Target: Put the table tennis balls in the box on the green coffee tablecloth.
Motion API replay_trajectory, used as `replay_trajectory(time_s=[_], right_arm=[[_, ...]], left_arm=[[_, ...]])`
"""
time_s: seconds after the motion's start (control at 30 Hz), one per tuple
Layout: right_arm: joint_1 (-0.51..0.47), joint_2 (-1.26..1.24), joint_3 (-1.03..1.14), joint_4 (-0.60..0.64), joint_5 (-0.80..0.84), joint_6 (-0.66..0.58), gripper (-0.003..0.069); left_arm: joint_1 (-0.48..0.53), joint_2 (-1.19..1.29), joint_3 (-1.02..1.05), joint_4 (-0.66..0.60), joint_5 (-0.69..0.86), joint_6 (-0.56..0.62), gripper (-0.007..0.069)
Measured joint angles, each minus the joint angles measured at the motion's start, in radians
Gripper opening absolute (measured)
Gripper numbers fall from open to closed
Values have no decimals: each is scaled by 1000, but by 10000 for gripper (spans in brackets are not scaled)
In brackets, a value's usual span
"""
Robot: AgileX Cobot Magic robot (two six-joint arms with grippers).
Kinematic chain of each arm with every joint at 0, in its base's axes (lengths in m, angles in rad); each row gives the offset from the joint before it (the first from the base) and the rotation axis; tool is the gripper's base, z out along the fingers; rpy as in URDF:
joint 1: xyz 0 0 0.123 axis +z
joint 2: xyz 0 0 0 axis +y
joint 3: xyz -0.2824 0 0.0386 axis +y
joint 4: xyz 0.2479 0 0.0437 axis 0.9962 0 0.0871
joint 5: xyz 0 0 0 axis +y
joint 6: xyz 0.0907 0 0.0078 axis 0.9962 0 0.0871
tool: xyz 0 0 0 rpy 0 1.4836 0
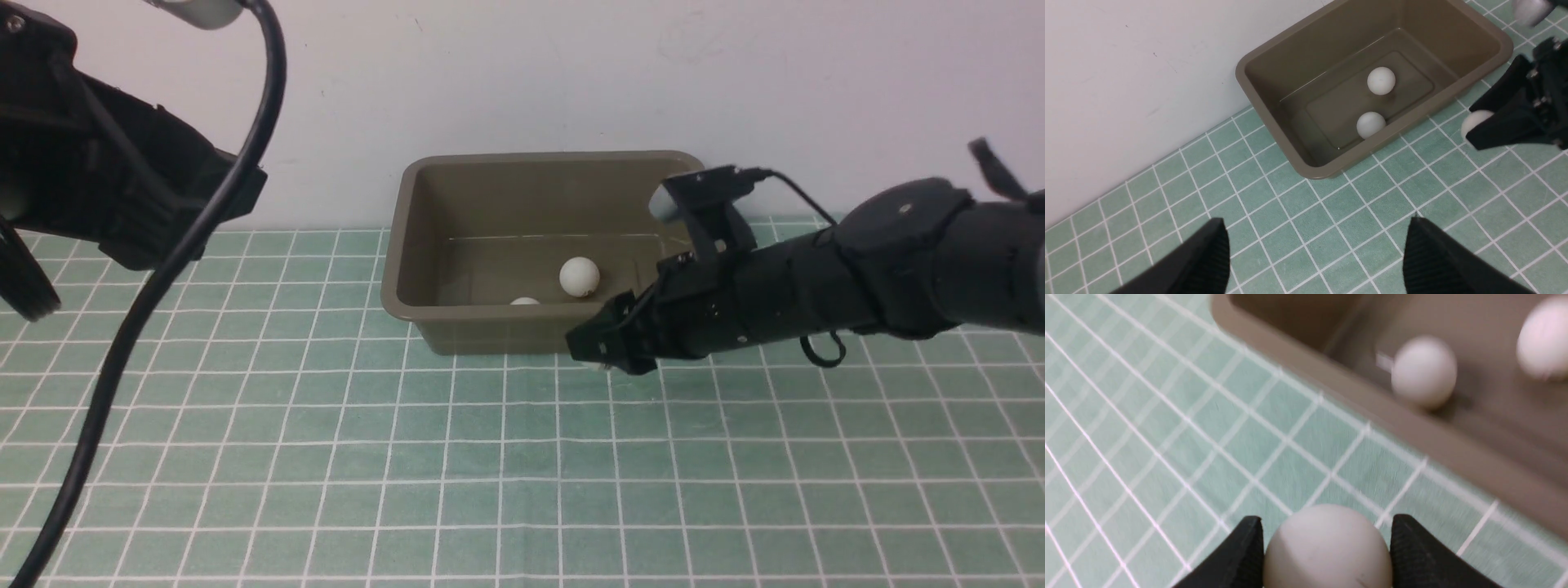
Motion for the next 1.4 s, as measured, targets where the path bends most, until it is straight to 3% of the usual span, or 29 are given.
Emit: replay_trajectory(time_s=[0.33, 0.7, 0.9, 1.03, 1.2, 1.4], right_arm=[[-28, -22, -66, 10, -241, -53, 359], [-77, 185, -268, 23, -243, -105, 363], [-77, 178, -272, 21, -346, -119, 519], [-77, 95, -271, -53, -378, -156, 534], [-77, -104, -258, -156, -401, -158, 498], [-80, -396, -144, -182, -443, -158, 468]], left_arm=[[0, 0, 0, -3, 5, 0, 510], [0, 0, 0, -9, 7, 0, 510], [0, 0, 0, -12, 7, 0, 510], [0, 0, 0, -12, 7, 0, 510], [0, 0, 0, -12, 7, 0, 510], [0, 0, 0, -12, -3, 0, 510]])
